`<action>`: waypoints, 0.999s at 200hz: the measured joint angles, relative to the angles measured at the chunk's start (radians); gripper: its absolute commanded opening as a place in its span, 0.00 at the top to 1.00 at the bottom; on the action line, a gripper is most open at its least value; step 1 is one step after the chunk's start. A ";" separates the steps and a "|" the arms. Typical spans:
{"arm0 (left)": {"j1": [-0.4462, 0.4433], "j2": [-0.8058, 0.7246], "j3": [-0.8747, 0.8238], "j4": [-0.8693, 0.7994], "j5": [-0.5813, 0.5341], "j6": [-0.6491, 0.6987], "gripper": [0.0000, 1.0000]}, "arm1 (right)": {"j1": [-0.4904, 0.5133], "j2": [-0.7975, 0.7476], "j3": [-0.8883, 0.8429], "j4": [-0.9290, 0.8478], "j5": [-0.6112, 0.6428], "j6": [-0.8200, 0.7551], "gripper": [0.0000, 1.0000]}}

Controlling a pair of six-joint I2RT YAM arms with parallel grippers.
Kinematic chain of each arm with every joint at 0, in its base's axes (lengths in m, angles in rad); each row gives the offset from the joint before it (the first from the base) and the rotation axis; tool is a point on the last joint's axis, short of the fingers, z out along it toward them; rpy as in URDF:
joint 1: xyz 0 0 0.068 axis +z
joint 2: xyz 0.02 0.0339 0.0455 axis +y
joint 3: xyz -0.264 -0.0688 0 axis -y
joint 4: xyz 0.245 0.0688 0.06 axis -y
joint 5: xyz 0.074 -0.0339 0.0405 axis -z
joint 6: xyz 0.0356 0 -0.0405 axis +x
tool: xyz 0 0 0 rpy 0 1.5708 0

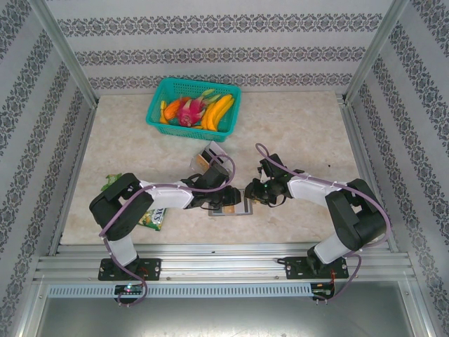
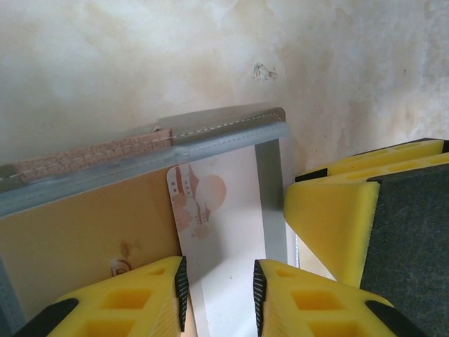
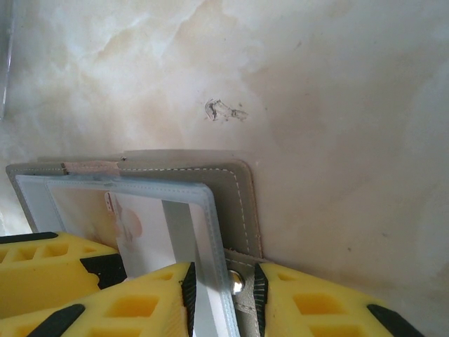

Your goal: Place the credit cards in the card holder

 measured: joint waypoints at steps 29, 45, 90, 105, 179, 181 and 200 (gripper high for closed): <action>-0.001 -0.003 0.000 -0.005 -0.008 0.000 0.64 | 0.001 -0.003 0.000 -0.005 0.010 -0.001 0.69; -0.006 -0.014 -0.001 -0.018 -0.027 -0.001 0.63 | 0.001 -0.003 0.004 -0.013 0.014 -0.002 0.68; -0.019 -0.059 -0.024 -0.071 -0.093 -0.002 0.62 | 0.006 0.004 0.014 -0.028 0.025 -0.009 0.69; -0.020 -0.071 -0.030 -0.092 -0.113 -0.002 0.62 | 0.006 0.006 0.016 -0.031 0.026 -0.012 0.68; -0.020 -0.116 -0.032 -0.176 -0.173 0.006 0.59 | 0.006 0.012 0.031 -0.052 0.027 -0.024 0.69; -0.020 -0.117 -0.031 -0.177 -0.173 0.008 0.59 | 0.006 0.012 0.031 -0.052 0.028 -0.024 0.69; -0.020 -0.127 -0.031 -0.179 -0.173 0.018 0.59 | 0.008 0.010 0.031 -0.054 0.031 -0.024 0.66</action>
